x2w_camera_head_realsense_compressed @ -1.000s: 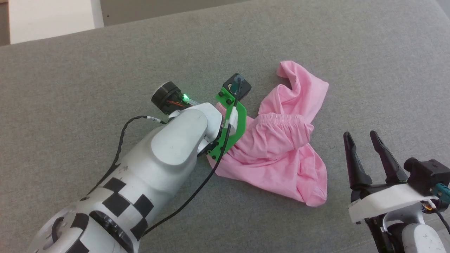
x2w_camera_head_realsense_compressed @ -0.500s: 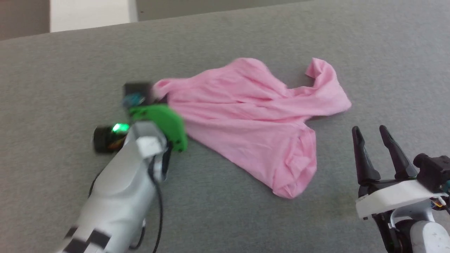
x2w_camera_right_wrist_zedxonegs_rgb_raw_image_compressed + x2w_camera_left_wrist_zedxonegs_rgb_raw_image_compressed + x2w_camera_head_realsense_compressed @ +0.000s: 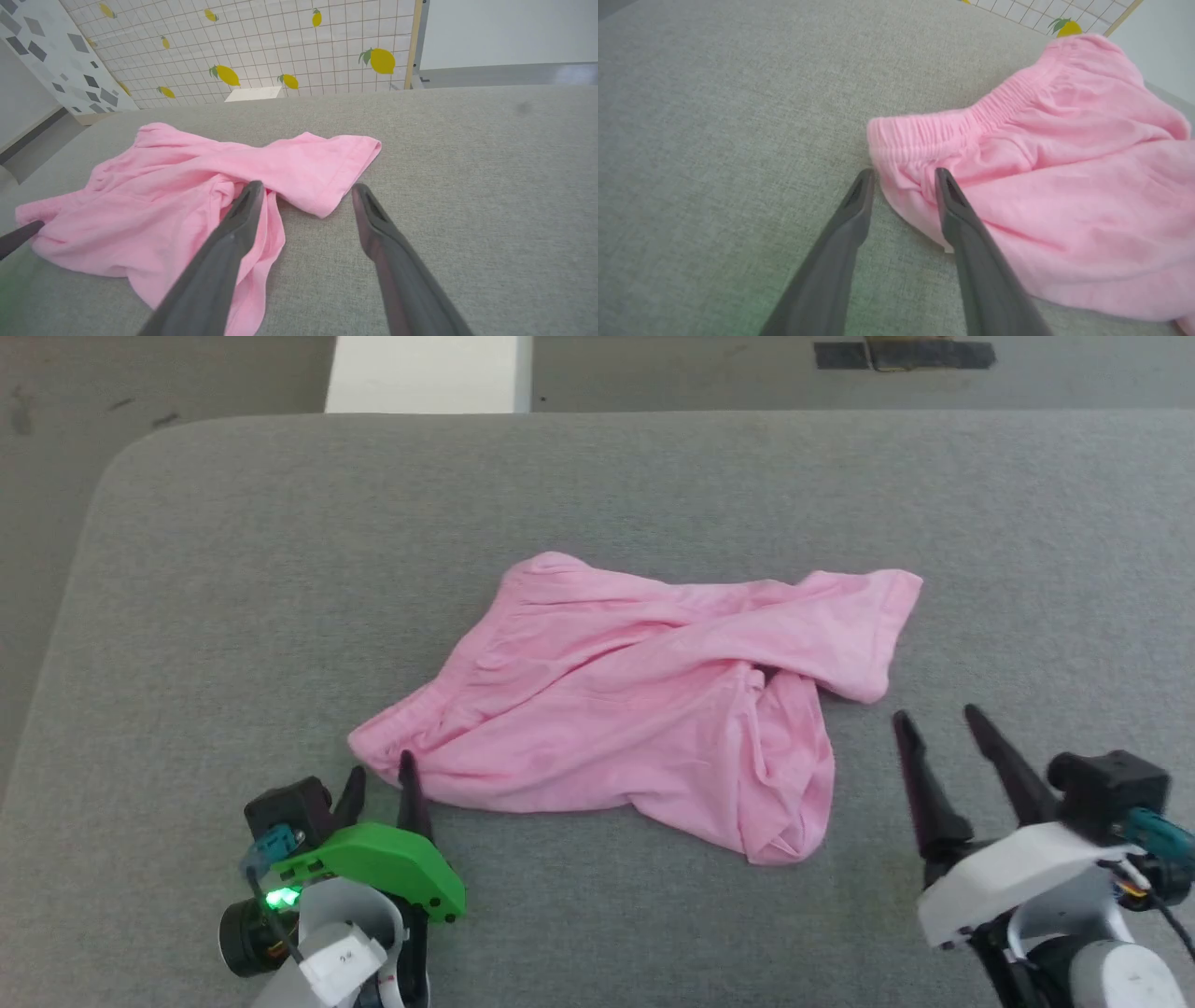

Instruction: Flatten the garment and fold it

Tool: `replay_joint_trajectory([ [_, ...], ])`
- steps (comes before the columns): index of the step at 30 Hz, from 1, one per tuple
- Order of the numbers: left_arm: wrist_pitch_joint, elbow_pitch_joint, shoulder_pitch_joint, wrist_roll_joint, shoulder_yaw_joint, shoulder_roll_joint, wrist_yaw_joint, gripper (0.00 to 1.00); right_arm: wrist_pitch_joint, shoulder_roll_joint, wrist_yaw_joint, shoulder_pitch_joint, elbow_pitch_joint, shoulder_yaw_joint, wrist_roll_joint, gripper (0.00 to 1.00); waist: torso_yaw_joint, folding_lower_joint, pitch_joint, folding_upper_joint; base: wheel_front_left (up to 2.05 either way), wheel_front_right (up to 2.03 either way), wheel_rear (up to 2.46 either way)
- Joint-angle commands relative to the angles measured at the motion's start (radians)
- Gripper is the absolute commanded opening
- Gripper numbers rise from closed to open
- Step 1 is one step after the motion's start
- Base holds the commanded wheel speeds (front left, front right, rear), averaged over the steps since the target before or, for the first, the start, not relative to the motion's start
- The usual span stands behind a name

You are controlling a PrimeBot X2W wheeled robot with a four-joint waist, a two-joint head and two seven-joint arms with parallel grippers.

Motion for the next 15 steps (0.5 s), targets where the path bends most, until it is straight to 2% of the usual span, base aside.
replay_joint_trajectory([
  [1,-0.021,-0.026,0.014,0.002,0.007,0.004,-0.009,1.0,0.029,0.0,-0.001,0.006,0.002,0.022,-0.013,1.0,0.037,-0.0001,-0.02,0.0,0.0,0.0,0.0],
  [4,-0.062,-0.089,0.034,0.034,0.04,-0.01,-0.021,1.0,0.135,0.0,-0.001,0.002,0.03,0.082,-0.032,1.0,0.044,-0.0001,-0.016,0.0,0.0,0.0,0.0],
  [8,-0.071,-0.181,0.038,0.153,0.126,-0.046,-0.036,1.0,0.281,0.0,-0.001,-0.012,0.077,0.131,-0.036,1.0,0.059,-0.0001,-0.002,0.0,0.0,0.0,0.0],
  [11,-0.071,-0.254,0.055,0.266,0.195,-0.098,-0.069,1.0,0.364,0.0,-0.001,-0.037,0.115,0.159,-0.039,1.0,0.069,-0.0001,0.018,0.0,0.0,0.0,0.0],
  [15,-0.071,-0.288,0.072,0.36,0.254,-0.156,-0.132,1.0,0.404,0.0,-0.001,-0.078,0.152,0.199,-0.04,1.0,0.081,-0.0001,0.038,0.0,0.0,0.0,0.0],
])
